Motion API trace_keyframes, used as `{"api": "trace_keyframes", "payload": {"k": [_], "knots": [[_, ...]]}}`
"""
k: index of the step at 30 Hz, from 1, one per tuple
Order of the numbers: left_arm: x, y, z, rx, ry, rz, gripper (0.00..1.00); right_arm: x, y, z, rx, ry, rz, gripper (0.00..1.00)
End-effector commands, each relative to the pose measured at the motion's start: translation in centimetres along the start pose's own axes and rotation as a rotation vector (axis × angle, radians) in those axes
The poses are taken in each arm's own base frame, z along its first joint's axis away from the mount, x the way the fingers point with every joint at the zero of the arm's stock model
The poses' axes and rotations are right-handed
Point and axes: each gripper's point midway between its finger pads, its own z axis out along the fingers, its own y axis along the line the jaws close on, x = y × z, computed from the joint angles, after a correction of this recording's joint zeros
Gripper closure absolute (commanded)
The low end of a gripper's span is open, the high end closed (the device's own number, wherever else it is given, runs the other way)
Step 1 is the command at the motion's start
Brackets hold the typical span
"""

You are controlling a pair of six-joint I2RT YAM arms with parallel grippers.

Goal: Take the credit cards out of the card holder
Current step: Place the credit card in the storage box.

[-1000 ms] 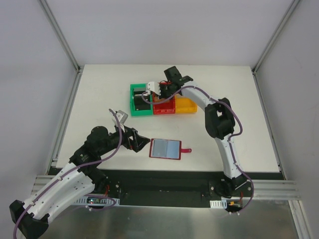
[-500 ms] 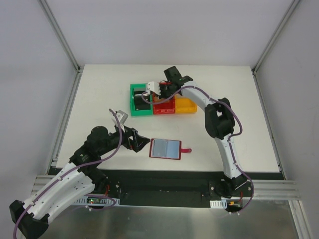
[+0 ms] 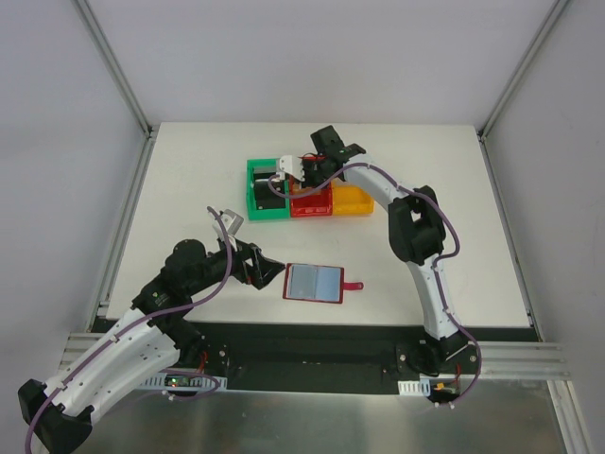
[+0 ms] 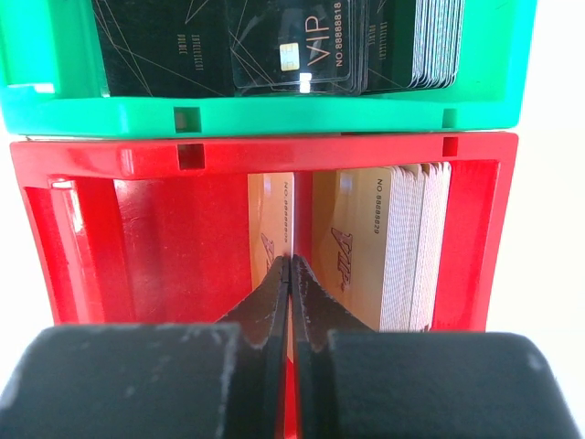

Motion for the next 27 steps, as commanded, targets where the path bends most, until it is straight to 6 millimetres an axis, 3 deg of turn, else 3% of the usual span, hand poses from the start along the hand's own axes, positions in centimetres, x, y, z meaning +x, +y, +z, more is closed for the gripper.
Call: {"api": "trace_keyframes", "payload": {"k": [1, 15, 27], "knots": [[-0.9, -0.2, 0.0, 0.007, -0.027, 0.014, 0.01, -1.2, -1.1, -2.6, 0.041, 0.012, -0.045, 1.00], [-1.0, -0.4, 0.0, 0.016, -0.031, 0.013, 0.01, -2.6, -3.1, -5.5, 0.109, -0.020, -0.056, 1.00], [-0.9, -0.4, 0.1, 0.020, -0.026, 0.009, 0.01, -1.8, -2.1, -3.6, 0.065, -0.034, -0.016, 1.00]]}}
